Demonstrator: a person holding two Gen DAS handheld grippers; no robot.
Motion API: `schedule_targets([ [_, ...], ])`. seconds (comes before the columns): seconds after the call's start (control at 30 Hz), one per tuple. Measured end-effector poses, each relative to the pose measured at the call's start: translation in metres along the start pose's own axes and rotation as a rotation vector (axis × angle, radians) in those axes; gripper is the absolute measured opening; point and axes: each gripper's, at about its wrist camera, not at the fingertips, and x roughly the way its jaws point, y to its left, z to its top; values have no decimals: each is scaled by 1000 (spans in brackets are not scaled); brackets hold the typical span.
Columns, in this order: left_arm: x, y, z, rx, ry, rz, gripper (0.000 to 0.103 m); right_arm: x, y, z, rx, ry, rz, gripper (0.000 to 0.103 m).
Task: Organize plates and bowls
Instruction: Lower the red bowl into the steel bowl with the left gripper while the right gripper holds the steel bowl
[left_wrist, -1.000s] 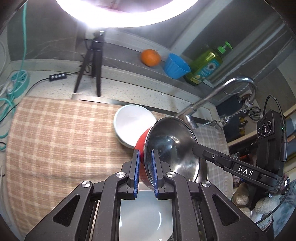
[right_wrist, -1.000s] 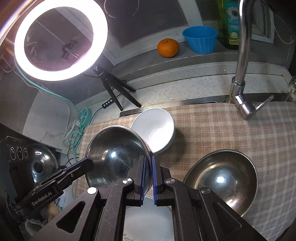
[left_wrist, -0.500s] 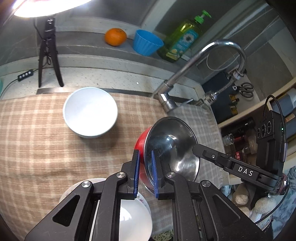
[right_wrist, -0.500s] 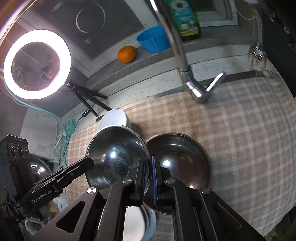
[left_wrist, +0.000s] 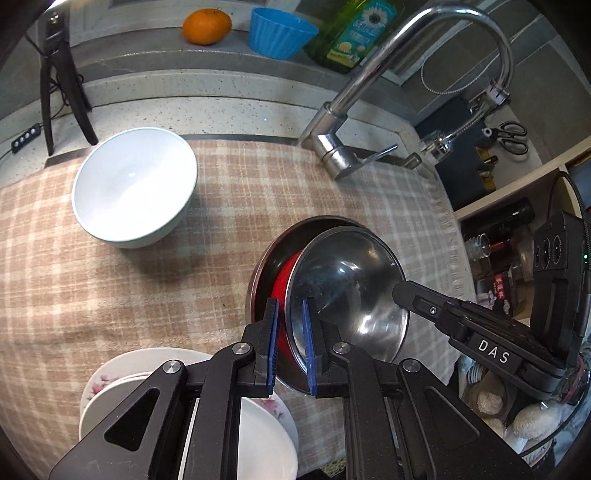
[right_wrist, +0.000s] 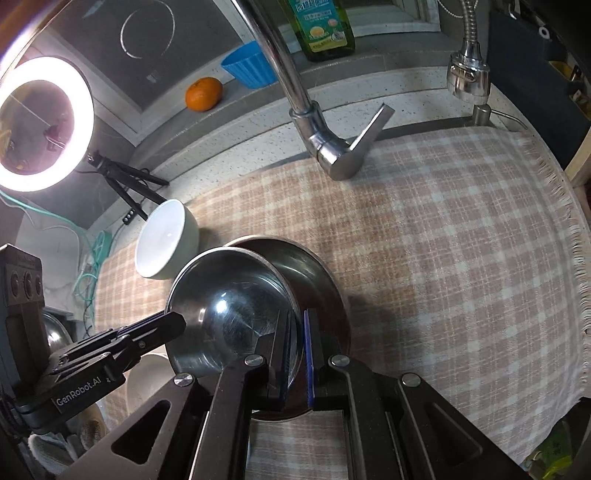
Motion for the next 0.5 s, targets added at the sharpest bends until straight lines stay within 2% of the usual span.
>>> schedule_targets([
  [0.5, 21, -5, -4, 20, 38, 32, 11, 17, -7, -4, -28, 16, -72, 6],
])
